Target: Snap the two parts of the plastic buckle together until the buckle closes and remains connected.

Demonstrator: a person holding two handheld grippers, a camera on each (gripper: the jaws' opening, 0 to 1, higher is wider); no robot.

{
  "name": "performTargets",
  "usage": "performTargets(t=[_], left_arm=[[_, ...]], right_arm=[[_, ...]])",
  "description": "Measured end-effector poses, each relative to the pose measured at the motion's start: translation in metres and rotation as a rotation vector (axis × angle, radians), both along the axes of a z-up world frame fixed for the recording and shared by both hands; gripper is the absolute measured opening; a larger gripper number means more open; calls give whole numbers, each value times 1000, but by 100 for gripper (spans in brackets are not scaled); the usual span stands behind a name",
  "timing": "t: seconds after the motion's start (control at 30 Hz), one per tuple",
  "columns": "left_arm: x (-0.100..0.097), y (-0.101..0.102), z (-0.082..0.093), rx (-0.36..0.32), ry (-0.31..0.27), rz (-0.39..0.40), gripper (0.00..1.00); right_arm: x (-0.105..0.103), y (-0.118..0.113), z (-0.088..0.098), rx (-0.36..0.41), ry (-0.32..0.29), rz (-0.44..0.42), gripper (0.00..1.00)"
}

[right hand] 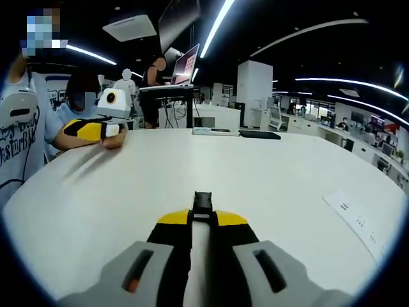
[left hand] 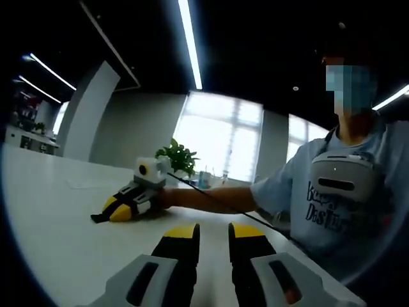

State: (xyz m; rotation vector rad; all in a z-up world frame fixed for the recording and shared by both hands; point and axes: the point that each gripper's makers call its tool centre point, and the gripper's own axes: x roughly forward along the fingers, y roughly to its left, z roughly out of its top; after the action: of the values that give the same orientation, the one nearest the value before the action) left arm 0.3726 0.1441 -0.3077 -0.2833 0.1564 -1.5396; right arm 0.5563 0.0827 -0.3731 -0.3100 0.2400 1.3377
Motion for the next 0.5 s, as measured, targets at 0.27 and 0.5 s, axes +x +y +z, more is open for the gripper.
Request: performTargets(t=[0.27, 0.5], left_arm=[[-1, 0, -1, 7, -3, -9, 17], [-1, 0, -3, 19, -7, -7, 17]], right_arm=[[1, 0, 0, 2, 16, 9, 13], [10, -3, -1, 8, 31, -14, 18]])
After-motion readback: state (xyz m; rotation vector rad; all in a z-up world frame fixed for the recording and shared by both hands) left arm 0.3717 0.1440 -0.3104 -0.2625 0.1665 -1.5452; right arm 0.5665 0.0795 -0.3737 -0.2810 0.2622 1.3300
